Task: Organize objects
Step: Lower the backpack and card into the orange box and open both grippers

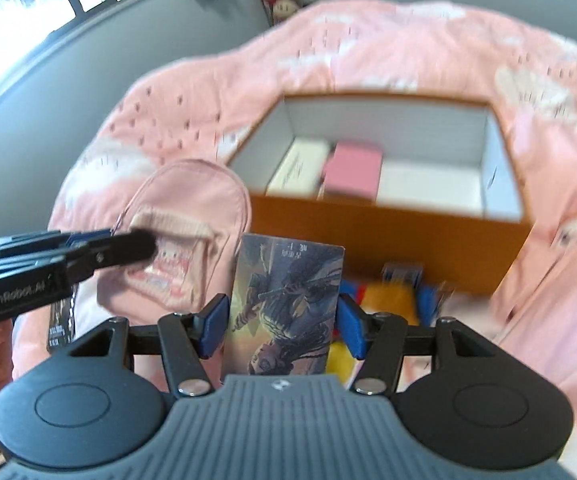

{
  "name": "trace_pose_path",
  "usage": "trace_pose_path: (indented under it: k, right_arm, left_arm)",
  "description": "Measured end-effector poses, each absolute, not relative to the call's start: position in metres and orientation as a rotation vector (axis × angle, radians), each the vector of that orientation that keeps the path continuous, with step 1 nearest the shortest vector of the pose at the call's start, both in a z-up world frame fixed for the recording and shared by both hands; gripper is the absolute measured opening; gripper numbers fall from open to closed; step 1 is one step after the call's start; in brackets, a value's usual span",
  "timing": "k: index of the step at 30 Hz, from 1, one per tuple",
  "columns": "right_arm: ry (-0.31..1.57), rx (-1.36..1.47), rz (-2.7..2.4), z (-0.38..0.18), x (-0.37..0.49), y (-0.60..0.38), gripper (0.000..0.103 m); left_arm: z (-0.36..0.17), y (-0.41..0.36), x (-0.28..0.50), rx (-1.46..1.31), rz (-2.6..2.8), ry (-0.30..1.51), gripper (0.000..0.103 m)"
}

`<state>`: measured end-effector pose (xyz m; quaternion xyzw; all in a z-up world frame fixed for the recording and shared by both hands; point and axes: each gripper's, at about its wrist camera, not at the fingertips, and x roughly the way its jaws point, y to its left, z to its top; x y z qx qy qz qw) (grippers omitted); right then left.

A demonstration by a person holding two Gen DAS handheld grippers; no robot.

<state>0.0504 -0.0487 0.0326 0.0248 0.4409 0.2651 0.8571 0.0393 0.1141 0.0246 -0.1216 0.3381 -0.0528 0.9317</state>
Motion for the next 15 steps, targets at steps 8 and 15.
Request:
trace_pose_path:
  k: [8, 15]
  right_arm:
    - [0.855, 0.068, 0.513, 0.071, 0.139, -0.08, 0.06]
    - [0.926, 0.041, 0.44, 0.048, 0.226, -0.08, 0.06]
  left_arm:
    - [0.059, 0.119, 0.099, -0.252, -0.134, 0.645, 0.02]
    - [0.052, 0.126, 0.166, -0.26, -0.113, 0.648, 0.02]
